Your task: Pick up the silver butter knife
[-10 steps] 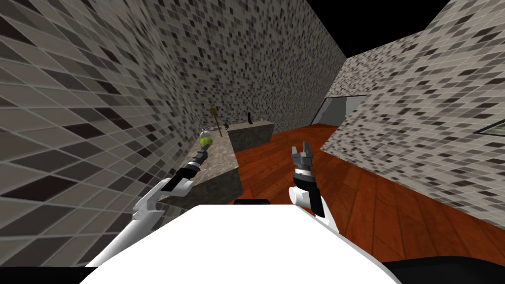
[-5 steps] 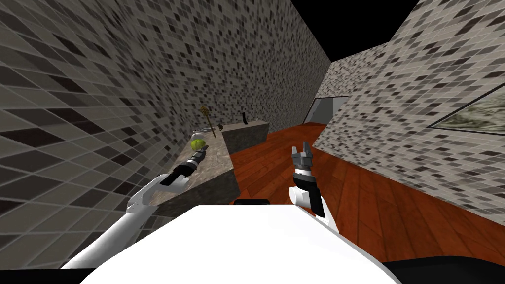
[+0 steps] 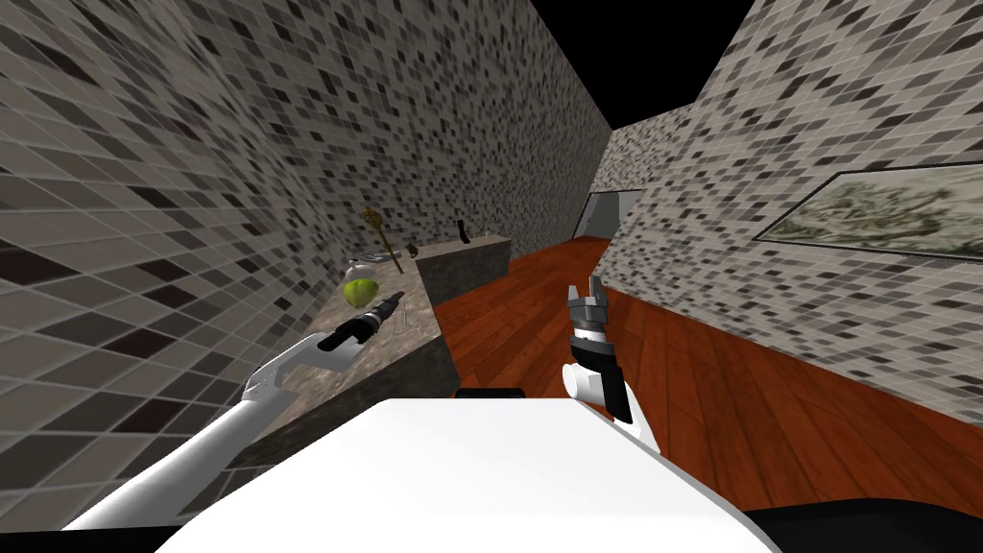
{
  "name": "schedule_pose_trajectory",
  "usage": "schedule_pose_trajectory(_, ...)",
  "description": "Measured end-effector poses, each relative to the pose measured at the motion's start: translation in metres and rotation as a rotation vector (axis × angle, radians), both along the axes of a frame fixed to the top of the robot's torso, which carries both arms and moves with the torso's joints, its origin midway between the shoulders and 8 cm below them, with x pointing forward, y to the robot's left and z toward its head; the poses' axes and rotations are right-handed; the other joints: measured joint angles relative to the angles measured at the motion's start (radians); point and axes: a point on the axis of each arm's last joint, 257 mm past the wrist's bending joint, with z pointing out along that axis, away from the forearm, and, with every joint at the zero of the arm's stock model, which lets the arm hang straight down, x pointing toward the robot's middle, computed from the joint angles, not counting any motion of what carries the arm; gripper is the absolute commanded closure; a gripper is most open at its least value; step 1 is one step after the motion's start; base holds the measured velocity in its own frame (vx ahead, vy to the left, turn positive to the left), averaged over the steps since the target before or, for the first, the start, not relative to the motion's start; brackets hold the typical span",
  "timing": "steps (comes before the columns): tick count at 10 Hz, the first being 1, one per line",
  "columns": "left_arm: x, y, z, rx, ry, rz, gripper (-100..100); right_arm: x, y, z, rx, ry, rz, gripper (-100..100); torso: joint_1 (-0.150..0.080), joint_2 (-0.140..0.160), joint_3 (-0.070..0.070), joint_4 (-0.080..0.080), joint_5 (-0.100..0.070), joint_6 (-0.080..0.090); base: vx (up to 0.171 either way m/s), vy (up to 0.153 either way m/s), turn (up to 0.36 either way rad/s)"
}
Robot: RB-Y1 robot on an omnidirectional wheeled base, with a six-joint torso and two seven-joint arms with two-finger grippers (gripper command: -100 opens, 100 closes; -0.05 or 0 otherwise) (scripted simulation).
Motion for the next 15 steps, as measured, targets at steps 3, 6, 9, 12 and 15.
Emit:
schedule_pose_trajectory(3, -0.006, 0.029, -0.034, 0.06, 0.124, 0.044, -100, 0.0, 0.0, 0.0, 0.0, 0.0, 0.0, 0, 0.001, 0.0, 0.0, 0.0, 0.0, 0.0, 0.037, -0.005, -0.128)
schedule_pose_trajectory(6, -0.021, 0.051, -0.064, 0.109, 0.234, 0.082, -100, 0.0, 0.0, 0.0, 0.0, 0.0, 0.0, 0, 0.001, 0.001, 0.0, 0.0, 0.0, 0.0, 0.028, -0.003, -0.095)
schedule_pose_trajectory(9, -0.038, 0.073, -0.086, 0.166, 0.349, 0.116, -100, 0.0, 0.0, 0.0, 0.0, 0.0, 0.0, 0, 0.001, 0.0, 0.0, 0.0, 0.0, 0.001, 0.039, 0.001, -0.13)
schedule_pose_trajectory(12, -0.058, 0.1, -0.118, 0.225, 0.477, 0.16, -100, 0.0, 0.0, 0.0, 0.0, 0.0, 0.0, 0, 0.001, 0.0, 0.0, 0.0, 0.0, 0.001, 0.043, 0.005, -0.153)
schedule_pose_trajectory(15, -0.096, 0.136, -0.141, 0.307, 0.631, 0.212, -100, 0.0, 0.0, 0.0, 0.0, 0.0, 0.0, 0, 0.001, -0.001, 0.0, 0.0, 0.0, 0.0, 0.053, 0.008, -0.109)
